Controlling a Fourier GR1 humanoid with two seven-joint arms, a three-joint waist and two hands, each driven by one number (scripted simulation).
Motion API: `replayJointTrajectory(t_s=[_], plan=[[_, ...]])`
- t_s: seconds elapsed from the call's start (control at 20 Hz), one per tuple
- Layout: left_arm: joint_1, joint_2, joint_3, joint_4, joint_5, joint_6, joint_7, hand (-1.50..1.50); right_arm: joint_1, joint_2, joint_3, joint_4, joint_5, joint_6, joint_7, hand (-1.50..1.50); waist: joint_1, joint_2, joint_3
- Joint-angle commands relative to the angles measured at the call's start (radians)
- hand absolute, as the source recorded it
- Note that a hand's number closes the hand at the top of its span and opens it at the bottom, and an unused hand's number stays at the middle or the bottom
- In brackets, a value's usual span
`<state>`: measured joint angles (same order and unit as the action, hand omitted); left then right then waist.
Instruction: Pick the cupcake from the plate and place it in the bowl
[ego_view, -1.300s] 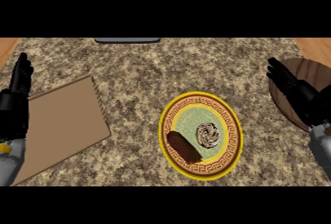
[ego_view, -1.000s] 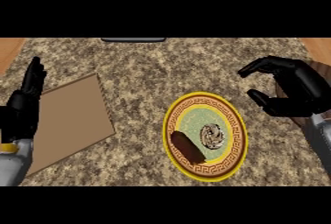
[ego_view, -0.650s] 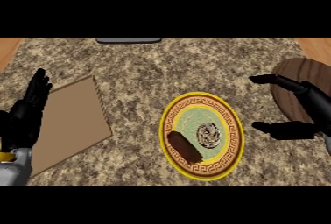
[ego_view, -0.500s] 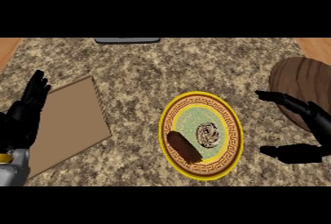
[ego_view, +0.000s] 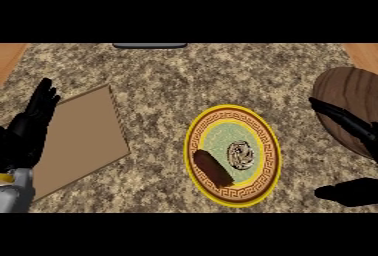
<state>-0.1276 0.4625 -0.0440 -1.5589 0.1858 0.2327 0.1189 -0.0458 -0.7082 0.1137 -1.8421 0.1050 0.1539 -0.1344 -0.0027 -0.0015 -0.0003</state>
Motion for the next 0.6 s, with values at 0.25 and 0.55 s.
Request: replayJointTrajectory(t_s=[0.25,0.55], plan=[[-0.046,-0.031,0.023,0.120,-0.016,-0.056,-0.074,0.00,-0.355,-0.036,0.050,-0.017,-0.048,0.216,0.375,-1.50,0.015,0.005,-0.002],[-0.056,-0.044,0.005,0.047,-0.030,-0.036,-0.003,0.00,-0.511,-0.003,0.230,0.082,0.041,0.362,0.499,-1.50,0.033,0.005,-0.001]])
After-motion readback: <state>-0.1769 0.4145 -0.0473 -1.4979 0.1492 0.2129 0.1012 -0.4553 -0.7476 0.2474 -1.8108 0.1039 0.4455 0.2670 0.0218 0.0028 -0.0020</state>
